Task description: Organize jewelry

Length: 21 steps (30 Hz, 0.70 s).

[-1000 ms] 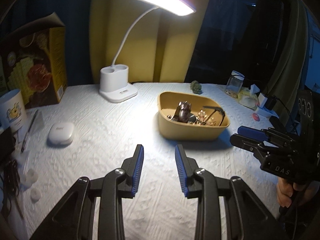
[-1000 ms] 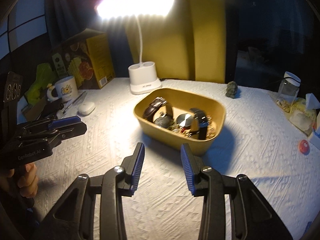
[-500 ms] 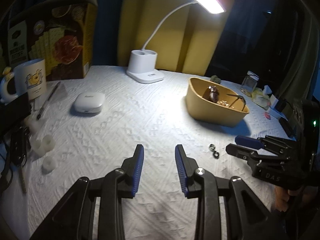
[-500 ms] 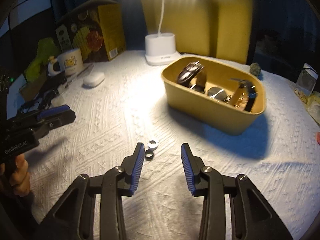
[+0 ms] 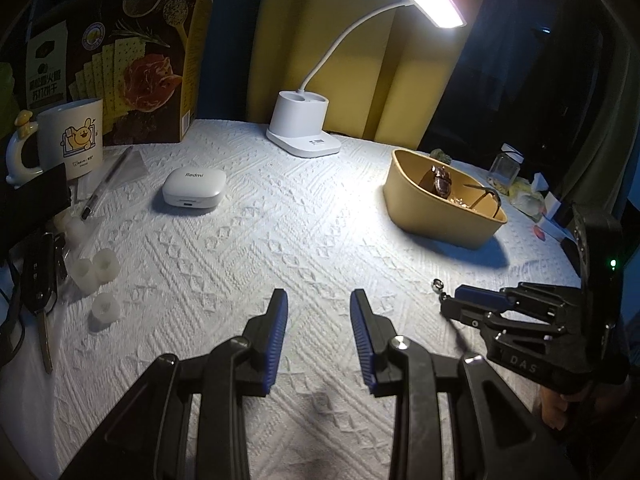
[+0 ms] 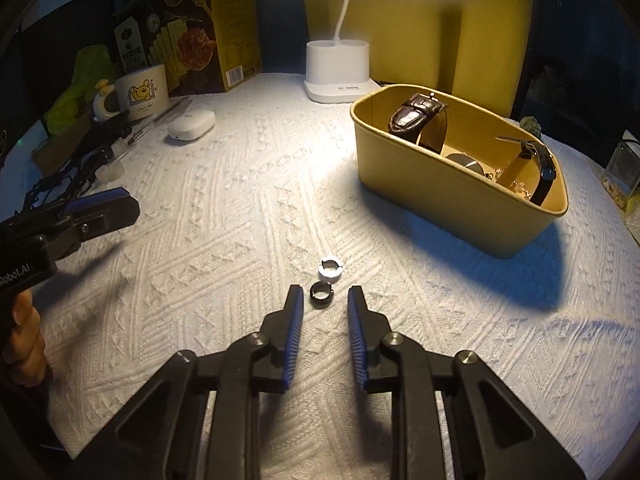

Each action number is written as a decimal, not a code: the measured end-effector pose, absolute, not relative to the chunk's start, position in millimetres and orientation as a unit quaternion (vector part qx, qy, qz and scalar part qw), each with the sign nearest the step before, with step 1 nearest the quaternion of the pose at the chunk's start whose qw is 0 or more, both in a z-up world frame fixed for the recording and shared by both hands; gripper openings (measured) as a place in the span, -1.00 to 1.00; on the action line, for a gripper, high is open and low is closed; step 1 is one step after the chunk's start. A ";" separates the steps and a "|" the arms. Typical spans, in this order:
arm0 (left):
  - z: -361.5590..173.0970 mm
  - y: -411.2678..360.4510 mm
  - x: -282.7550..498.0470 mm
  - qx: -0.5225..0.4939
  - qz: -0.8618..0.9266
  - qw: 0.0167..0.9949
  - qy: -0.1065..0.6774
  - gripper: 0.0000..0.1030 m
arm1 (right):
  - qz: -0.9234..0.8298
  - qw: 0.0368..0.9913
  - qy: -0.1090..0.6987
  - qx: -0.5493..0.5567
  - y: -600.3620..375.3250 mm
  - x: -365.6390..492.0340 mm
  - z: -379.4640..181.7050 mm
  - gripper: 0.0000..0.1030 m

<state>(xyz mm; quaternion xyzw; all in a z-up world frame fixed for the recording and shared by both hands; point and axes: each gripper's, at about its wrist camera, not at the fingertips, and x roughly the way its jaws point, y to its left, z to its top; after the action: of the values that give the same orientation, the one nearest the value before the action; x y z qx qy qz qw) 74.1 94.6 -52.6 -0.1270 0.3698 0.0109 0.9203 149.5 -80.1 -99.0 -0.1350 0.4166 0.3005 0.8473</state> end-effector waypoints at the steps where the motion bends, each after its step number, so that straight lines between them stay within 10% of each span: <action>1: -53.3 94.6 74.4 -0.127 0.011 0.920 0.371 -0.40 | 0.301 0.847 0.416 -0.135 -79.7 150.0 -99.1 -0.62; 21: -57.2 62.0 94.0 -0.092 0.000 0.911 0.402 -0.40 | 0.296 0.855 0.413 -0.108 -108.2 154.9 -96.8 -0.79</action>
<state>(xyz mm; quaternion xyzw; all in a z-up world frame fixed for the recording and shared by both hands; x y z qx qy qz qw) 94.0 62.0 -57.2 -0.0923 0.4015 0.0000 0.9112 154.9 -108.2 -96.8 -0.1083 0.4126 0.2957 0.8548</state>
